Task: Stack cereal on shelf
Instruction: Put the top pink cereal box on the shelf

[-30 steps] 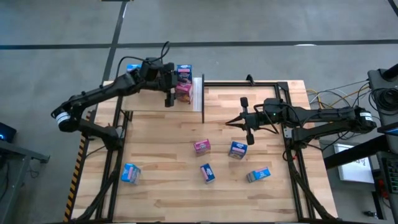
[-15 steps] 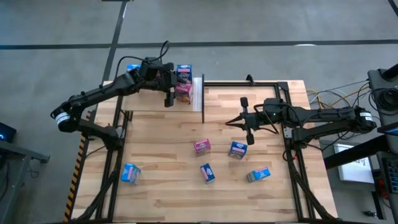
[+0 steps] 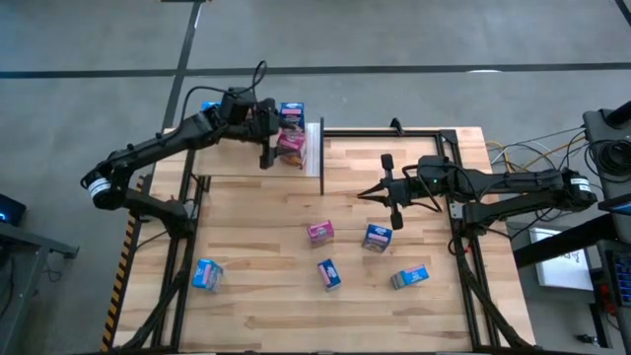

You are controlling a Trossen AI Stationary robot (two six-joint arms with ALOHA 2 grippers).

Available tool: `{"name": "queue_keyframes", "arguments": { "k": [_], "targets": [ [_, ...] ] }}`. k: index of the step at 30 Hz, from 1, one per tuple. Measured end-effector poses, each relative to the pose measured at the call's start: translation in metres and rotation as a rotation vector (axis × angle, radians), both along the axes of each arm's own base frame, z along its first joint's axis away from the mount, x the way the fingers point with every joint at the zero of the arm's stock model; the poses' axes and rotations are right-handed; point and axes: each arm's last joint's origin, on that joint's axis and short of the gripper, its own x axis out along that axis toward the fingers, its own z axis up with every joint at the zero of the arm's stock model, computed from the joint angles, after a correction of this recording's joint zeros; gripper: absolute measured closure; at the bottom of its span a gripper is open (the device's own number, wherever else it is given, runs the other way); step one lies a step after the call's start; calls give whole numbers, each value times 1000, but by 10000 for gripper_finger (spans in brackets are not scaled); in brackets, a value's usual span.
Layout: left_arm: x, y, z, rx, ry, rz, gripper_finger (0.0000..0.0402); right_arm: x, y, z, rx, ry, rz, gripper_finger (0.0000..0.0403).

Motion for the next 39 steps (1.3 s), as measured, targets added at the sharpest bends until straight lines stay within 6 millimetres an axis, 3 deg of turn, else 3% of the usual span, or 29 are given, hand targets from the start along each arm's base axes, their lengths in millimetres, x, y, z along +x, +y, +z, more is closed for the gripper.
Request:
{"name": "queue_keyframes", "arguments": {
  "k": [12,39],
  "targets": [
    [1,2,-7,-36,29,-39,102,0,0,0,0,0,0,394],
    [0,0,-12,-82,53,-81,190,0,0,0,0,0,0,394]
  ]
}}
